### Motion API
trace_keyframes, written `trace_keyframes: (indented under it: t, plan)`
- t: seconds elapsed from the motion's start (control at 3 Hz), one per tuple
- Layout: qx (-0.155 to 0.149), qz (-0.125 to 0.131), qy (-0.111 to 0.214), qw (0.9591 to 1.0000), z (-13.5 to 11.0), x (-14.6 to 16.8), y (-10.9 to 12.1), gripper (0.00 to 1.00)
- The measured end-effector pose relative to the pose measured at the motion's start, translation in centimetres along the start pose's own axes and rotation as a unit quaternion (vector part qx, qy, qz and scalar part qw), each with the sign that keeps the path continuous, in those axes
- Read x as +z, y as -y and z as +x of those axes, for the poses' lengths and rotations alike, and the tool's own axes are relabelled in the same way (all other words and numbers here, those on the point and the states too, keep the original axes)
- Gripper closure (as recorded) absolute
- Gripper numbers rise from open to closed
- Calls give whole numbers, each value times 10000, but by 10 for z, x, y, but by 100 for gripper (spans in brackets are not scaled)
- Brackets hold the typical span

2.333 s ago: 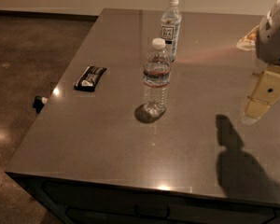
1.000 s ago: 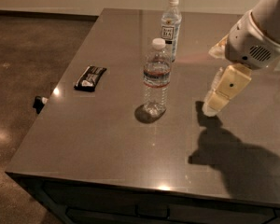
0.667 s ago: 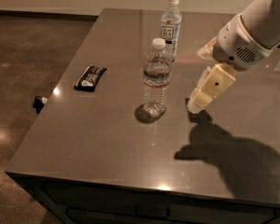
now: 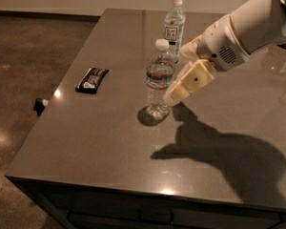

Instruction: Knock water bottle over

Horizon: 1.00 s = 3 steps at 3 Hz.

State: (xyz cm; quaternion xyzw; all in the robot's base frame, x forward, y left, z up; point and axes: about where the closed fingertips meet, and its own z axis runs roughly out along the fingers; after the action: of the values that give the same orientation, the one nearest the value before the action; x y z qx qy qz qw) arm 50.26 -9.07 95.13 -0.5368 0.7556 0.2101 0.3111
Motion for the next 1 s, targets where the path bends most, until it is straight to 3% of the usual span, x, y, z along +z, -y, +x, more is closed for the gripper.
trace_keyframes:
  t: [0.33, 0.67, 1.0]
  plan:
    - [-11, -84, 381, 9992, -21, 13, 0, 0]
    - [-6, -117, 553, 9984, -34, 22, 1, 12]
    - [-46, -144, 656, 9977, -43, 26, 3, 36]
